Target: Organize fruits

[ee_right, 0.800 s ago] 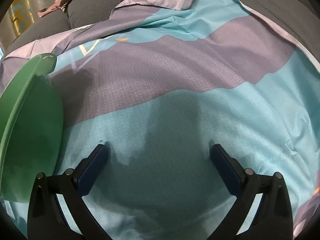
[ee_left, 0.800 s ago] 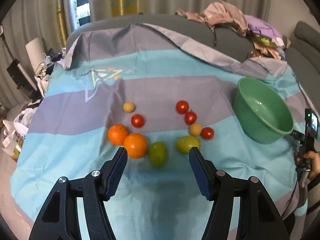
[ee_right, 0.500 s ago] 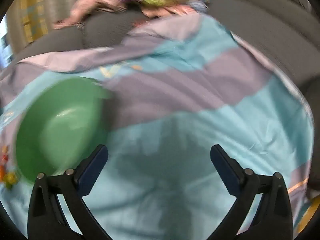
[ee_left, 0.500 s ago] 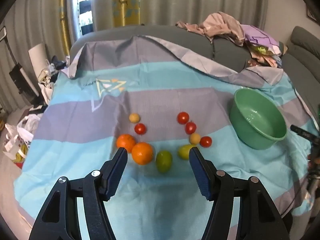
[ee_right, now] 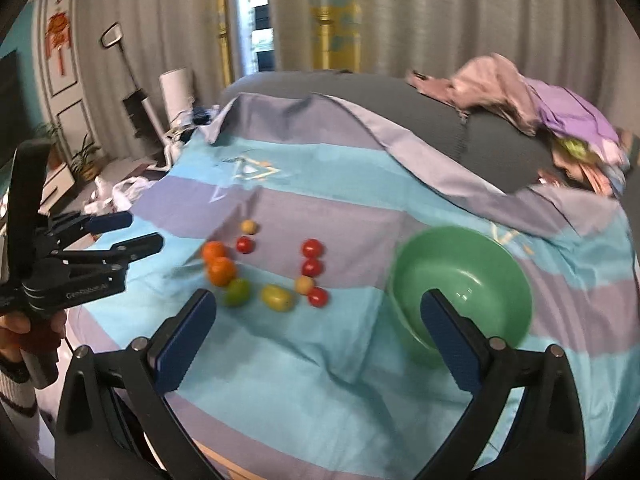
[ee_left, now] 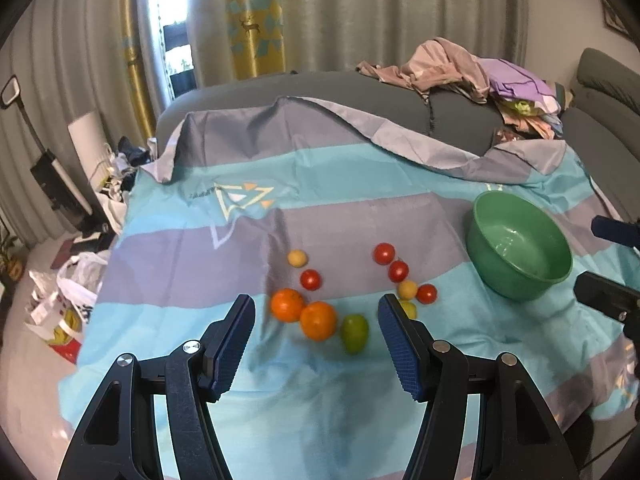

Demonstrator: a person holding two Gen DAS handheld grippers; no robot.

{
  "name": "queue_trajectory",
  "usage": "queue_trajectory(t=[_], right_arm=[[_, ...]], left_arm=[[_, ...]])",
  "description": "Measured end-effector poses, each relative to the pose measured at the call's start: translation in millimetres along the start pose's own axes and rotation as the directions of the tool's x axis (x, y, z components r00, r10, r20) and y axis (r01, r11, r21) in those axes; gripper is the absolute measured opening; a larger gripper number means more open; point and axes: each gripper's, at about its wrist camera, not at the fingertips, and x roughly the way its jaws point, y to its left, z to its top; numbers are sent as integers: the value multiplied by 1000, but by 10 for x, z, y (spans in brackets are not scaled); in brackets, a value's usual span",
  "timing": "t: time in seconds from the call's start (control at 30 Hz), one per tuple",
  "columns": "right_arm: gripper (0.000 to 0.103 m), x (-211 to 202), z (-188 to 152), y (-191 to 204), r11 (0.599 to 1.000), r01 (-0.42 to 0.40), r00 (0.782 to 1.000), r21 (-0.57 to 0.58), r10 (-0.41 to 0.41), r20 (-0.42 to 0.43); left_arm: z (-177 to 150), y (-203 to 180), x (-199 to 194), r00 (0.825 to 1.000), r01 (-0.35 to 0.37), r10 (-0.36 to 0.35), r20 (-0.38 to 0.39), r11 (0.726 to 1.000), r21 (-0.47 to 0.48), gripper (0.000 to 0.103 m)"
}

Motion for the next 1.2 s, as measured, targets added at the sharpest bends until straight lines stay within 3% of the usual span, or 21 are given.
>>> queue_trajectory(t=[0.3,1.2], right_arm=[[103,129,86,173,1000,-4,1000,-8,4,-28],[103,172,68,30,999,6,999,46,-5,-39]], left_arm=[[28,85,-9,1000,9,-9,3,1000,-1,64],[64,-97,41,999,35,-34,-21,998,44,64]])
